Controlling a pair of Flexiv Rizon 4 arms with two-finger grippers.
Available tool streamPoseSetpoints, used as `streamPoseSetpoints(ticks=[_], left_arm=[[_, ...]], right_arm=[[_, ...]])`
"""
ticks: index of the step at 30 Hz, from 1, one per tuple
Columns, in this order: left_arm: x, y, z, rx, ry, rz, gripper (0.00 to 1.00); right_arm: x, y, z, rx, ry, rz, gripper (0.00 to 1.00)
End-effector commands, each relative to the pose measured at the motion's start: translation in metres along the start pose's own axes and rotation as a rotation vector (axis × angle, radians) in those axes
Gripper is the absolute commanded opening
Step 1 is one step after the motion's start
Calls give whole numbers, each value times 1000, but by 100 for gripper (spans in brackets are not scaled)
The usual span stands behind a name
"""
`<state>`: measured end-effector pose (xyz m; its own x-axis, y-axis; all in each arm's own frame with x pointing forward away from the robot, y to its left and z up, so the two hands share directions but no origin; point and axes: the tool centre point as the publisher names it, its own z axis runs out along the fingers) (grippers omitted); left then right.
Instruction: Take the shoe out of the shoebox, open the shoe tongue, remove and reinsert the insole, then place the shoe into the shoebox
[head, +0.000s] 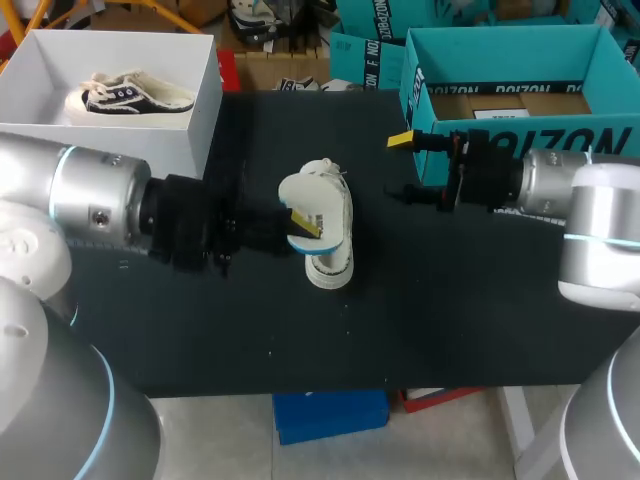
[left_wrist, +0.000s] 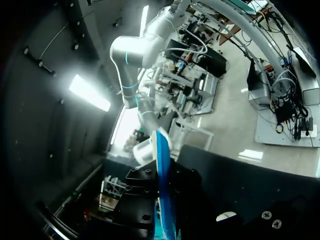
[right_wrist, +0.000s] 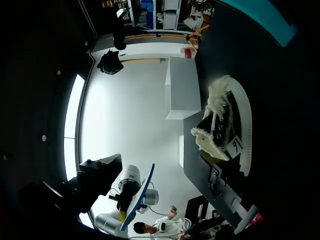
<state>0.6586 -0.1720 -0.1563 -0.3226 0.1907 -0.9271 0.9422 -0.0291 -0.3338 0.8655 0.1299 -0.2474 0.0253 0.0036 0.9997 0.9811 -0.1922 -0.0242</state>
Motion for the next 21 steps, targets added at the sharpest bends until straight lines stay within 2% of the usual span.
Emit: streamPoseSetpoints(ticks=[1,6,7,10,21], left_arm=[[32,-29,-10,-75,-66,81,0],[61,-29,-11,-79,-88,173,0],[68,-28,-12,-105,-69,215,0],[83,-21,-12,-102,-98,254,0],[113,6,-4,-92,-65,410,0]], right_arm=[[-1,0,1,-1,0,0,100],[-1,0,1,-1,0,0,100],[-1,0,1,-1,0,0,100],[-1,0,1,-1,0,0,100],[-1,0,1,-1,0,0,100]])
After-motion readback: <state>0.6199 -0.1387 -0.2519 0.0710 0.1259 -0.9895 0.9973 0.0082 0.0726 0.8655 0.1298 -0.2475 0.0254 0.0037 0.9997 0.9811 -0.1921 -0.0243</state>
